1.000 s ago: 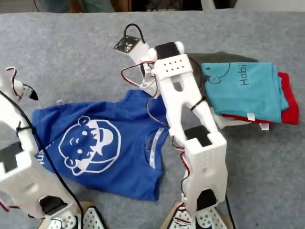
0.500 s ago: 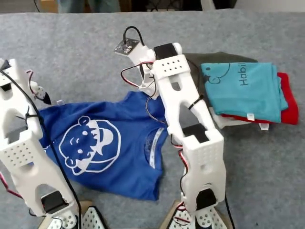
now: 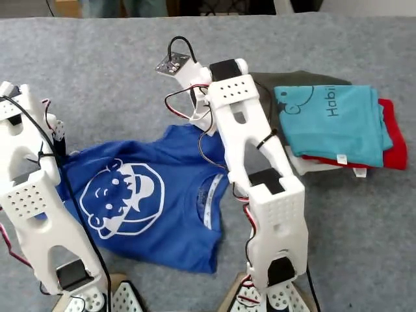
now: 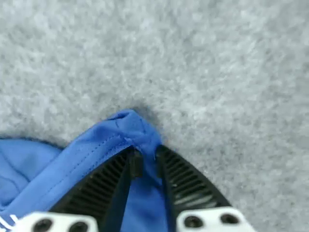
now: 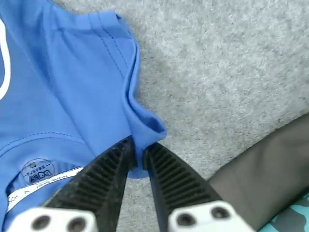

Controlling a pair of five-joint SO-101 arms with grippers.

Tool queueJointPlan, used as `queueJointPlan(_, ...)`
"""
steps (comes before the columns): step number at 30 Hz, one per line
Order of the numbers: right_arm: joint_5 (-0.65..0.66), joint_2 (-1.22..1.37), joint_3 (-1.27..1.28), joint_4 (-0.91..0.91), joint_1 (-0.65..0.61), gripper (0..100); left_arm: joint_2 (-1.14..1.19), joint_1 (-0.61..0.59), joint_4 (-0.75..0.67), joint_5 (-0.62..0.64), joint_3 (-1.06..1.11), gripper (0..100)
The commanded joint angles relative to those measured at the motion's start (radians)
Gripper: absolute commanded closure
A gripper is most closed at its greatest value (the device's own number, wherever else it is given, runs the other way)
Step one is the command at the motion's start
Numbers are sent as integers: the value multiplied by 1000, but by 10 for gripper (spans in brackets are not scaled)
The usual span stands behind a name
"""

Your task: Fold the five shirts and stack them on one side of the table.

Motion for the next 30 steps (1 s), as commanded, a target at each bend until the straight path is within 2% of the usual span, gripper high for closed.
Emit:
queueJointPlan(1,3,-4,-59,-6,9,985,-14,-21,5,-51,-102,973)
queueJointPlan(7,2,-4,-59,-9,8,985,-9,-13,158,-69,-305,971)
queueJointPlan(11,-14,-2,-93,-8,-15,985,-12,-4,204,-158,-430,972)
queueJointPlan(16,-190,-2,-208,-9,-41,985,-61,-12,207,-256,-495,972)
queueJointPlan(24,-554,-4,-475,-2,-41,985,-361,-12,207,-382,-489,972)
queueJointPlan(30,-631,-4,-832,117,-41,985,-646,-13,207,-396,-351,972)
